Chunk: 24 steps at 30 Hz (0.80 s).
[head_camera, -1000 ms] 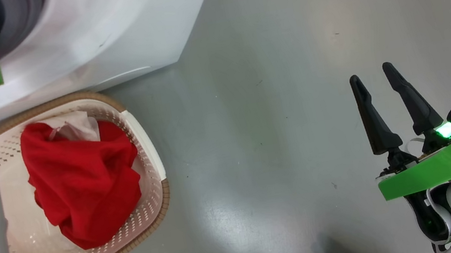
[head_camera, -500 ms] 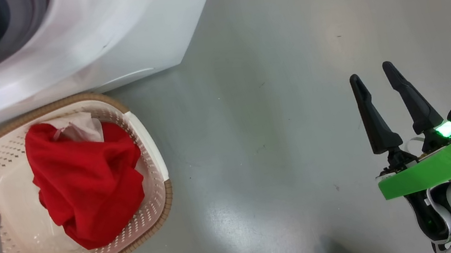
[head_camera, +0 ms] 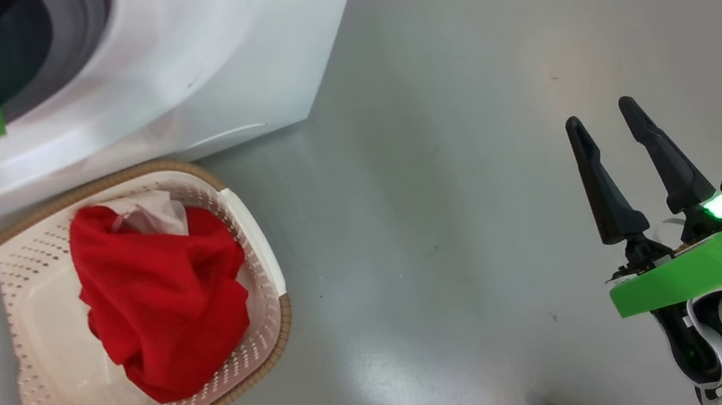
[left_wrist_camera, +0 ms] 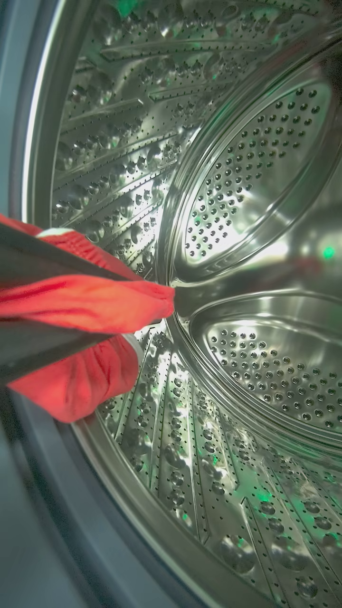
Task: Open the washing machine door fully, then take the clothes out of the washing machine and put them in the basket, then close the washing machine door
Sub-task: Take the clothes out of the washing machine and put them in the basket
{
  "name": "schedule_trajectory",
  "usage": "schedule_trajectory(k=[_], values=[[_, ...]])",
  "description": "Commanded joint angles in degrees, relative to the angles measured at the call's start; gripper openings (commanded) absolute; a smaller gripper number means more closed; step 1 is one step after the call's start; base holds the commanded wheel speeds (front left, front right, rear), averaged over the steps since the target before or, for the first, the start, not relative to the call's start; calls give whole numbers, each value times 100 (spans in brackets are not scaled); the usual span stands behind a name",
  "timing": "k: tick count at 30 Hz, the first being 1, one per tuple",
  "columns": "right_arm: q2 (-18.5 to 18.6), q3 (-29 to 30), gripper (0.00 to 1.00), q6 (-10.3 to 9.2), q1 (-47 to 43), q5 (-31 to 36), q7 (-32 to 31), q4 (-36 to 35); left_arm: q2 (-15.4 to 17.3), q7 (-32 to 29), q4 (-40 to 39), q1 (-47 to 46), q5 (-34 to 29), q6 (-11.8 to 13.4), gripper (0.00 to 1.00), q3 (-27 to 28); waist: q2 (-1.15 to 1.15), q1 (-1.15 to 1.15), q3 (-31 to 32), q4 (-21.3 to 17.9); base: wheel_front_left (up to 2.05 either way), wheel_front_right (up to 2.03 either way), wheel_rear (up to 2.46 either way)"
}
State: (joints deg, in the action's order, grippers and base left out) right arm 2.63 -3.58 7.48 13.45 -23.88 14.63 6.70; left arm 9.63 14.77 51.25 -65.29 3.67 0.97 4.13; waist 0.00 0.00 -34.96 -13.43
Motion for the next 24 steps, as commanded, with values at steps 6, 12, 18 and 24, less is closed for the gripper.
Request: schedule_trajectory(k=[6, 12, 18, 24], values=[[25, 25, 100, 1, -162, 185, 37, -128, -56, 23, -1244, 946, 51, -14, 0, 245, 0, 0, 292, 258, 0, 0, 0], [46, 151, 100, 1, -276, 244, 37, -151, -347, 23, -2119, 1583, 58, -34, 0, 385, 0, 0, 441, 442, 0, 0, 0], [101, 225, 100, 1, -398, 287, 37, -192, -586, 23, -3005, 2316, 15, -79, 0, 415, 0, 0, 600, 654, 0, 0, 0], [138, 305, 100, 1, -511, 325, 37, -201, -663, 23, -3668, 2893, 32, -60, 0, 317, 0, 0, 765, 852, 0, 0, 0]])
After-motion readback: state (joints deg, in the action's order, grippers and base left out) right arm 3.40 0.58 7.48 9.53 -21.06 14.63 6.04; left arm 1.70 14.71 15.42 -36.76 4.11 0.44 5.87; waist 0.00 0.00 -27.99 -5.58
